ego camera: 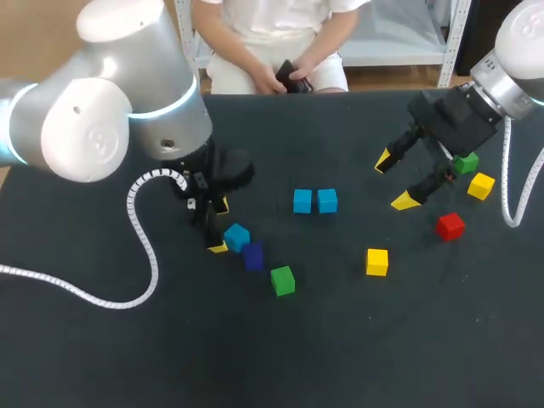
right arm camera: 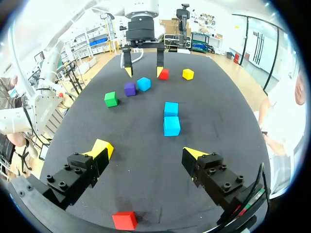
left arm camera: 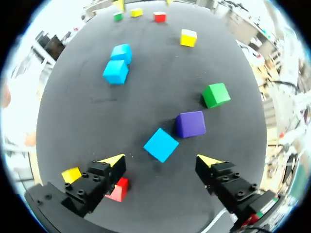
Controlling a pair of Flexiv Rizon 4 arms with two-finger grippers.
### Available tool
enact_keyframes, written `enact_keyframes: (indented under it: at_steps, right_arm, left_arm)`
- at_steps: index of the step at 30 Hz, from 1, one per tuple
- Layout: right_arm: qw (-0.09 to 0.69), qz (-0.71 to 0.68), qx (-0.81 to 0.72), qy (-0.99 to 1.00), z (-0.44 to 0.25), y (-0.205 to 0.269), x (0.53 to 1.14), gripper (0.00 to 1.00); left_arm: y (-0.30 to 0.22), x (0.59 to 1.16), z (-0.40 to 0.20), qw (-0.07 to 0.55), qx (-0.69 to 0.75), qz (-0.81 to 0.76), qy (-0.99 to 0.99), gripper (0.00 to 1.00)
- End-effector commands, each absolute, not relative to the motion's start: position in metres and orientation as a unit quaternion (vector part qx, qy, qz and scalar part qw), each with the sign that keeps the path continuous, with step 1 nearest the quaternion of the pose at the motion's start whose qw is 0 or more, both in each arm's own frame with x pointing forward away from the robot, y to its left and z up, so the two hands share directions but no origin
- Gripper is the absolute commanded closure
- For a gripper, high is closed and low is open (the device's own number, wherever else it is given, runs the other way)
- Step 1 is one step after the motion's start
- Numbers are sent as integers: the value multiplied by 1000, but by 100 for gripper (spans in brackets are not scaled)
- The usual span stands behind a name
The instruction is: Place the blue cubes, place green cubes on the blue cubes, place the yellow cubes on the green cubes, then place the red cubes on the yellow cubes, and place purple cube on the red cubes.
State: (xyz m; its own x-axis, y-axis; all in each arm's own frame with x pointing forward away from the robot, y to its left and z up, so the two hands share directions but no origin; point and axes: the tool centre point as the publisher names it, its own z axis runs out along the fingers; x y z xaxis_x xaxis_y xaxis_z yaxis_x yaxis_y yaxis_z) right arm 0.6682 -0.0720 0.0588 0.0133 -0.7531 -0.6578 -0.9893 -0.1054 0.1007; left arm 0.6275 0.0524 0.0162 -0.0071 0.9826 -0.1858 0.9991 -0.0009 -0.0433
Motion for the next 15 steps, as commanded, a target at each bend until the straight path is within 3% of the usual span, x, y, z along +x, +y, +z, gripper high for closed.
enact_keyframes:
  at_steps: [1, 15]
  right_arm:
    - [202, 294, -683, 638, 59, -72, 668, 0]
    - [202, 294, -683, 638, 59, -72, 668, 0]
  left_arm:
    - [39, 643, 18, 10, 740, -77, 668, 0]
    - [35, 659, 13, -14, 782, -71, 619, 0]
